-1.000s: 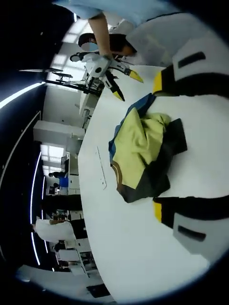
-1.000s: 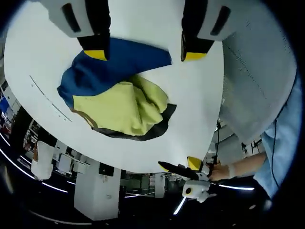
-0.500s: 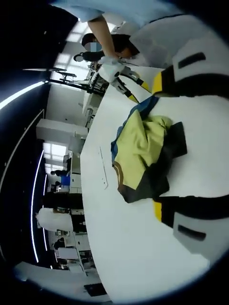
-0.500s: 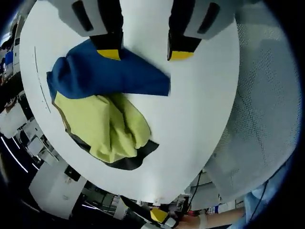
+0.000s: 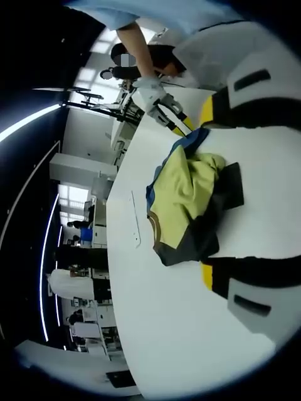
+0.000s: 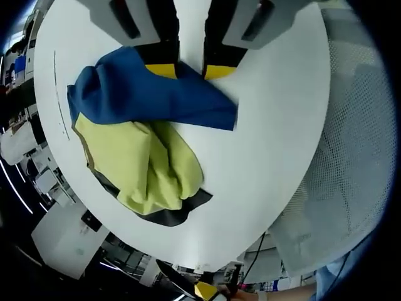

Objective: Fold the garment on the visible template until the final outline fits inside the template.

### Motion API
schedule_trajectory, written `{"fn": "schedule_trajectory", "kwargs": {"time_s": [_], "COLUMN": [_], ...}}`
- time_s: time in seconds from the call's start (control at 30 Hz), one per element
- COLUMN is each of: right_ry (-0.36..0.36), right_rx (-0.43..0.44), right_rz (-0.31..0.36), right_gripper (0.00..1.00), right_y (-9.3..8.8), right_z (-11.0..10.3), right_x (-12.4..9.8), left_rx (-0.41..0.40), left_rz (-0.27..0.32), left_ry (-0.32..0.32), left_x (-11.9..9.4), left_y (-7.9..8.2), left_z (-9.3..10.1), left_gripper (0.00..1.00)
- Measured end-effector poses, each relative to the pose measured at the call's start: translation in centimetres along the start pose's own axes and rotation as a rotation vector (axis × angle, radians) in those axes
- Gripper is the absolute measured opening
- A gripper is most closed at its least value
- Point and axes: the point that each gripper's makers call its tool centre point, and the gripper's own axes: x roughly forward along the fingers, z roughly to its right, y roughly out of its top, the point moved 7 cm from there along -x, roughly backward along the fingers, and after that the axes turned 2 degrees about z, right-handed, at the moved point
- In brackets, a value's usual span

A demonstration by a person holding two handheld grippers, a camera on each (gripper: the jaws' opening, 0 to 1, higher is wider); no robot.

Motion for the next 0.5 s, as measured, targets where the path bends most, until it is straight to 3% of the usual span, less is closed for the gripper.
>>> {"fn": "schedule_trajectory", "kwargs": {"time_s": [0.1, 0.27, 0.5], "right_ry": [-0.003, -0.014, -0.074], "right_rx": [0.038, 0.021, -0.029], "right_rz": [0.013, 0.028, 0.061], "right_gripper": [0.00, 0.00, 0.00], "right_y": [0.1, 1.1, 4.0], "right_z": [0.5, 1.7, 5.7], "right_x": [-0.4, -2.3, -5.0], "left_rx": [-0.002, -0.011, -0.026], "left_rz": [-0.003, -0.005, 0.000], "left_ry": [-0.001, -0.003, -0.003], "left_x": [0.1, -0.1, -0.2], "left_y": [-0.1, -0.6, -1.0], "left_z": [0.0, 0.2, 0.5], "left_gripper": [0.81, 0.81, 0.81]}}
